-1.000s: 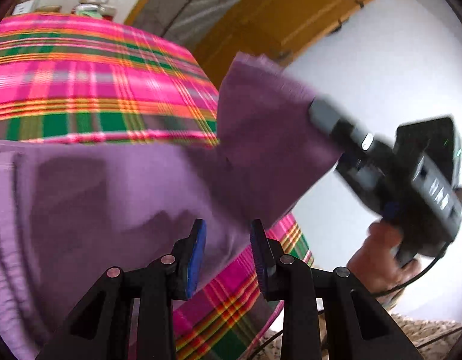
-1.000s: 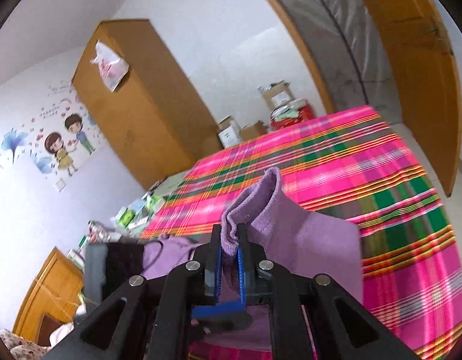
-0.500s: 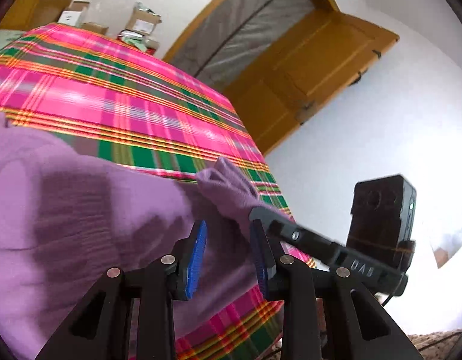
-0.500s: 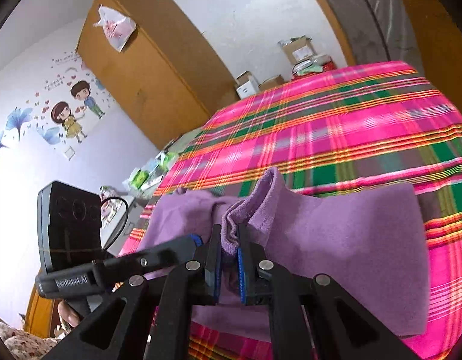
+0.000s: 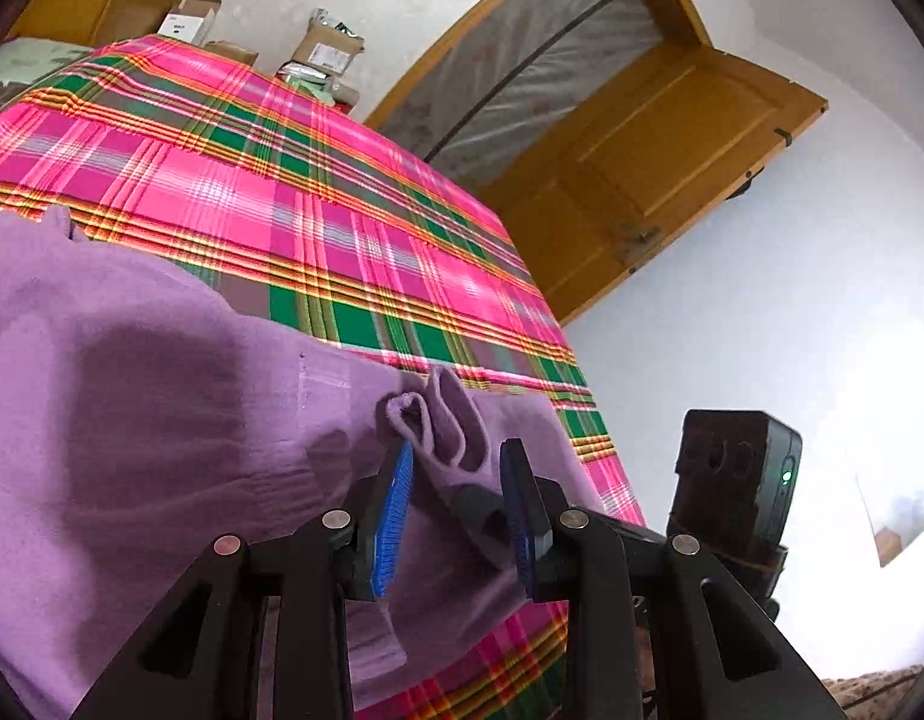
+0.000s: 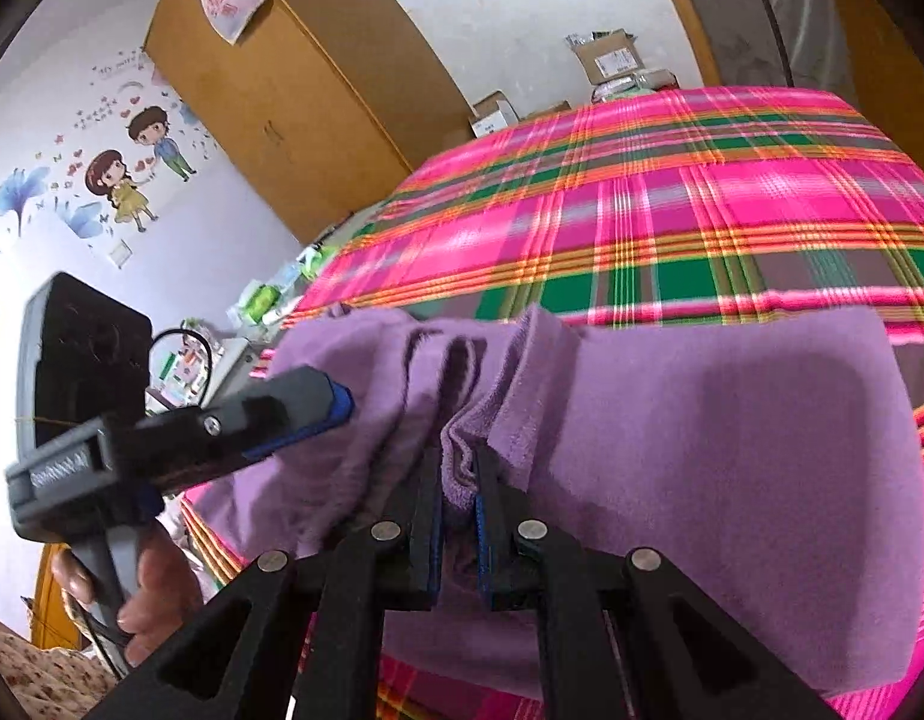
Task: Fold clothes
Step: 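Fold the held edge over onto the garment toward the left tool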
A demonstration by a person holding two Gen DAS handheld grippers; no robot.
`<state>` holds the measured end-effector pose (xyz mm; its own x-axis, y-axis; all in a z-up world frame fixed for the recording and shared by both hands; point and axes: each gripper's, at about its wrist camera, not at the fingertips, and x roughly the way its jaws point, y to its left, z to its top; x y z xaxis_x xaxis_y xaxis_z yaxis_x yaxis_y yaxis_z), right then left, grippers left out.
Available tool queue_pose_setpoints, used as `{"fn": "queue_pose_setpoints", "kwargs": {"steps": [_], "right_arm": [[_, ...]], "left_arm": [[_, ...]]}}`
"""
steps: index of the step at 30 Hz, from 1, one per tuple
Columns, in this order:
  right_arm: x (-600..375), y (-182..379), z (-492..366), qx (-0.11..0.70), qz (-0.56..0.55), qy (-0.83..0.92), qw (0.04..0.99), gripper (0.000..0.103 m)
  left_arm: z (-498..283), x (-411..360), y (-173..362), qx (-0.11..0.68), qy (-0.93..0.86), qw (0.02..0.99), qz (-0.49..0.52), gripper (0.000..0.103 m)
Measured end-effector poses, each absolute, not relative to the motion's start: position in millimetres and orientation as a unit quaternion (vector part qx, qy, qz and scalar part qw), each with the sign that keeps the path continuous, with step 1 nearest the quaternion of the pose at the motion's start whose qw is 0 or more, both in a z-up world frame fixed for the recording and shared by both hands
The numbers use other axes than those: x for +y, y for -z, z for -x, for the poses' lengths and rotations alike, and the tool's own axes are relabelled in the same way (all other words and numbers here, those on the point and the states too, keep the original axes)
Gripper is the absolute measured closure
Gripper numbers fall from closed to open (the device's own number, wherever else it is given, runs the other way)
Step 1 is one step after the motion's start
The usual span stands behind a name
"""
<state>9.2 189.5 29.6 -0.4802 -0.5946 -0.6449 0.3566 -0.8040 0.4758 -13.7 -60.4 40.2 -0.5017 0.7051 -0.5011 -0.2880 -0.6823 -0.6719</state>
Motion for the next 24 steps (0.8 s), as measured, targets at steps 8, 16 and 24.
{"fn": "queue_pose_setpoints", "kwargs": {"steps": [8,16,24], "right_arm": [[172.8,-30.8,-23.8,-0.069,-0.41,0.866,0.278,0.09],[173.8,-51.5,-43.5,-0.018,-0.364,0.877,0.314,0.085],[196.8,-46.0,-24.1,-0.077,-0.384,0.877,0.279,0.083]], "left_arm": [[13.6,-62.3,-38.2,-0.262,-0.826,0.296,0.401,0.072],[11.4,-62.4,-38.1,-0.261,-0.827,0.291,0.405,0.072],[10.0,-61.0,-40.3,-0.258,-0.828,0.287,0.408,0.072]]}}
